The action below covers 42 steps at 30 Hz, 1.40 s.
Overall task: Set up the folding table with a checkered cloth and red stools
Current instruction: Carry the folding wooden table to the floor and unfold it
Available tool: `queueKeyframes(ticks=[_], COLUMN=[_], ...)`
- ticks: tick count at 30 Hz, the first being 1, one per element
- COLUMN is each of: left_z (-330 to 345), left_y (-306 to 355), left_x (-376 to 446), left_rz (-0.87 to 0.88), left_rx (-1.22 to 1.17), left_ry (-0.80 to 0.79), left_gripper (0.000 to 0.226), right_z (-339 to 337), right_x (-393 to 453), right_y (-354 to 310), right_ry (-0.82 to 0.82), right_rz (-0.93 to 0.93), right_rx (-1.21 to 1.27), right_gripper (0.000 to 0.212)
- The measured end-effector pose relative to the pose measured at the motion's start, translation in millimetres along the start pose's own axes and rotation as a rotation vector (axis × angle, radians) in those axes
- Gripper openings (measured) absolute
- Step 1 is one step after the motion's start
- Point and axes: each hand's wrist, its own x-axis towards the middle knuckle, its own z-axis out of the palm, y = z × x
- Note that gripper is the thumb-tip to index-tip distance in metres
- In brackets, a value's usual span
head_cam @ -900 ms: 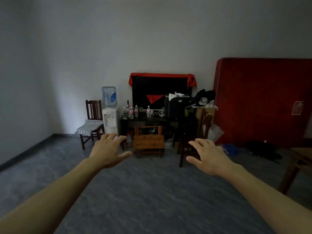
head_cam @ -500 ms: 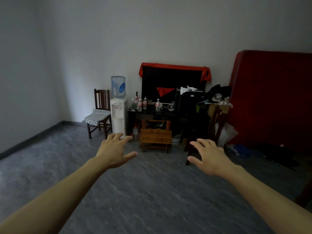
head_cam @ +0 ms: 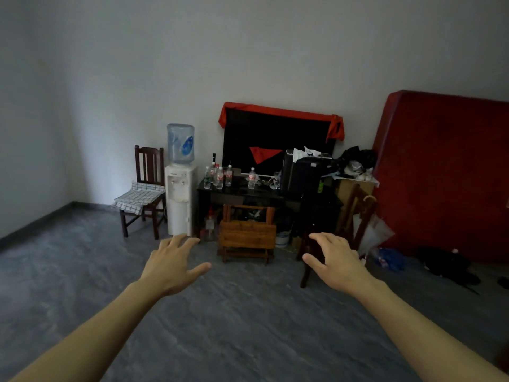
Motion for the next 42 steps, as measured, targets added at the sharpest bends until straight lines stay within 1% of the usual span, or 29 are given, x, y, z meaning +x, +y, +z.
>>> queueKeyframes(ticks=[3, 7, 11, 15, 19, 24, 29, 34, 37, 40, 42], left_z=[10.9, 22.5, 36.0, 53.4, 63.9, 78.6, 116.2, 158.0, 159.4, 158.2, 164.3], left_y=[-8.8, -14.6, -8.5, -0.1, -1.9, -8.0, -21.7, -48.6, -68.1, -88.2, -98.6], left_x=[35.7, 97.2, 177.0, 263.8, 345.1, 434.9, 519.6, 611.6, 680.5, 750.8, 788.9], left_rz=[0.009, 0.012, 0.046, 0.076, 0.065, 0.038, 0.044, 0.086, 0.140, 0.142, 0.138], left_rx=[0.012, 0.038, 0.090, 0.130, 0.174, 0.097, 0.078, 0.012, 0.029, -0.029, -0.037], left_ry=[0.003, 0.001, 0.012, 0.010, -0.031, -0.010, -0.027, -0.103, -0.068, -0.010, -0.010], left_gripper=[0.087, 0.089, 0.088, 0.082, 0.085, 0.089, 0.090, 0.088, 0.082, 0.079, 0.077], right_z=[18.4, 35.4, 53.9, 77.8, 88.1, 90.6, 112.5, 141.2, 139.0, 136.0, 143.3], right_x=[38.5, 101.5, 176.6, 260.8, 341.6, 429.8, 513.4, 593.7, 651.3, 713.8, 747.6], right_y=[0.2, 12.6, 37.2, 67.5, 91.0, 107.6, 115.1, 111.2, 103.5, 95.3, 93.5], right_ry=[-0.012, 0.012, 0.035, -0.001, -0.025, -0.014, -0.015, -0.022, 0.022, 0.061, 0.060], right_rz=[-0.015, -0.030, -0.038, -0.024, -0.009, -0.016, -0.012, 0.005, 0.016, 0.014, 0.019], right_rx=[0.018, 0.064, 0.137, 0.200, 0.171, 0.129, 0.094, 0.027, -0.008, -0.010, -0.001], right_gripper=[0.063, 0.063, 0.063, 0.064, 0.064, 0.064, 0.065, 0.063, 0.062, 0.061, 0.060])
